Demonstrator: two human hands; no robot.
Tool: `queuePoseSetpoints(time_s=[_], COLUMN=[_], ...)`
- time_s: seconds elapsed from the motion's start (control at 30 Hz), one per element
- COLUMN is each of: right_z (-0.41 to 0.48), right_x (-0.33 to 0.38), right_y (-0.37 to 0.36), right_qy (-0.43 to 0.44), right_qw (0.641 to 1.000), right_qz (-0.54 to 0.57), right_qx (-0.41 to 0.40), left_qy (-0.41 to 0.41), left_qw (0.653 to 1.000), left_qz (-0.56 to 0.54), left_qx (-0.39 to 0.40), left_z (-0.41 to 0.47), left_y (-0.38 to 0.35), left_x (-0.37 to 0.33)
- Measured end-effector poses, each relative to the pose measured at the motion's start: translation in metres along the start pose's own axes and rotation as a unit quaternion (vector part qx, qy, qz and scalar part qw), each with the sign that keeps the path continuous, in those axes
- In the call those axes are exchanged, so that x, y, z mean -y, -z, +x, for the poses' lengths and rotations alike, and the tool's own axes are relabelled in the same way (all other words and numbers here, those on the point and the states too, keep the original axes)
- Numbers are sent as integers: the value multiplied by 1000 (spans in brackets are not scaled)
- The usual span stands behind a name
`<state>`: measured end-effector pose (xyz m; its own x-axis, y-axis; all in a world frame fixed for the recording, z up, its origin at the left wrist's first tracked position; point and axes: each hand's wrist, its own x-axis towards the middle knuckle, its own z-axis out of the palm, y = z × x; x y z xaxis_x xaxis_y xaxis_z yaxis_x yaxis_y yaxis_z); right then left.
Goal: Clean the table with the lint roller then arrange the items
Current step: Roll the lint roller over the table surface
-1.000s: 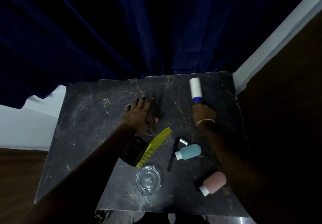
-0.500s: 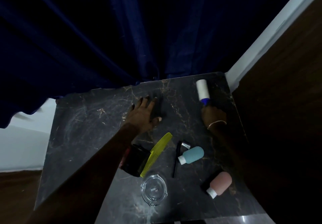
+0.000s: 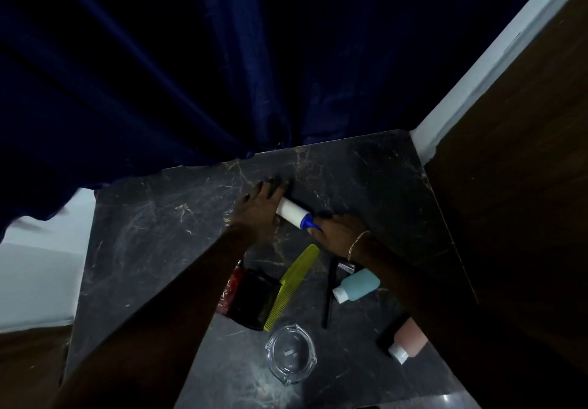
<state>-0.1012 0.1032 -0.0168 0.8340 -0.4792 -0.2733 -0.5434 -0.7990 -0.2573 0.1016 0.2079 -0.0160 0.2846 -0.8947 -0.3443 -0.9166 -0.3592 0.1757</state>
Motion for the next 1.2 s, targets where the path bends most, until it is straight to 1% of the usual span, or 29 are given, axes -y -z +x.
queuePoseSetpoints(time_s=[0.13,0.23,0.3,0.37,0.43,0.5,0.6,0.7,0.8,0.97,1.13,1.2], right_z=[6,15,19,24,32,41,55,67,76,86,97,101], right_x=[1,-7,-18,-30,-42,-52,-64,-73,-79,-87,-89,-91], right_y=[41,80,106,127,144,155,161,158,153,145,141,139], right_qy=[-64,-111,-127,-148,-148,-143,-134,-122,-113,-112,-118,-123], right_qw=[988,959,951,941,938,940,929,921,915,921,920,922], right_qz=[143,259,283,301,290,259,266,287,300,296,304,305], right_qx=[-10,-2,-13,-56,-120,-172,-218,-234,-243,-227,-218,-207], left_qy=[-15,-14,-12,-4,-2,-7,-4,4,5,-5,-4,3], left_qw=[999,992,982,967,949,937,927,916,913,925,910,909], left_qz=[-43,-113,-173,-243,-300,-331,-355,-387,-394,-366,-404,-406], left_qx=[-23,-62,-73,-82,-96,-107,-121,-108,-103,-102,-91,-91], left_z=[9,22,33,46,60,76,101,121,137,149,151,152], left_y=[-3,1,6,12,17,21,24,25,24,18,16,16], left_x=[-16,-34,-45,-57,-69,-81,-100,-112,-114,-110,-107,-106])
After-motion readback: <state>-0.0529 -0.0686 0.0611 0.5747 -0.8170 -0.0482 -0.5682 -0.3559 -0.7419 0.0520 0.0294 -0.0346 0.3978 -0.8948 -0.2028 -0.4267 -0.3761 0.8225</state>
